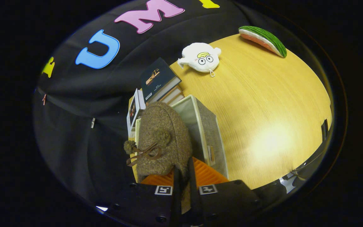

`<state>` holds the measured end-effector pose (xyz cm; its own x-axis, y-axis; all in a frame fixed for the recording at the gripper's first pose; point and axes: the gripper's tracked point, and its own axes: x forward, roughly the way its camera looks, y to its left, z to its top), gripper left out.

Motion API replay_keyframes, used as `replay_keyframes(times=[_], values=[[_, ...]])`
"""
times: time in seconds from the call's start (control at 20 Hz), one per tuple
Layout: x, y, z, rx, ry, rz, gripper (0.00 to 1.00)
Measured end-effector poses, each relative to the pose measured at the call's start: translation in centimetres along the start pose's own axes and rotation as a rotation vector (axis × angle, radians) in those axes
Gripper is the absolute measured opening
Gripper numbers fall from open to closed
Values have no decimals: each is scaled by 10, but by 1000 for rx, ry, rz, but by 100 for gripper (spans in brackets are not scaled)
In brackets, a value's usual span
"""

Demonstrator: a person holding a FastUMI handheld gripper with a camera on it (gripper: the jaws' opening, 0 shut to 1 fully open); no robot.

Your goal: Open the storage box then place both shoes into the box .Put the left shoe in first, then the right shoe, with the right side of both shoes facing outward in a uniform manner.

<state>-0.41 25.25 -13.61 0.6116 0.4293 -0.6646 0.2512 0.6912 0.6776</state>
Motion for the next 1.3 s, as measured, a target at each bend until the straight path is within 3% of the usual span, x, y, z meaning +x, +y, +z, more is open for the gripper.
replay_keyframes(times=[0.15, 0.35, 0.65, 0.95, 1.15, 1.3], values=[[-18, 29, 3, -50, -45, 85, 100], [-51, 48, 23, -240, -159, 118, 99], [-117, 50, 81, -441, -431, 115, 98], [-179, 21, 150, -541, -701, 34, 98], [-224, 7, 195, -671, -923, -11, 98], [-245, -15, 214, -714, -993, -51, 98]])
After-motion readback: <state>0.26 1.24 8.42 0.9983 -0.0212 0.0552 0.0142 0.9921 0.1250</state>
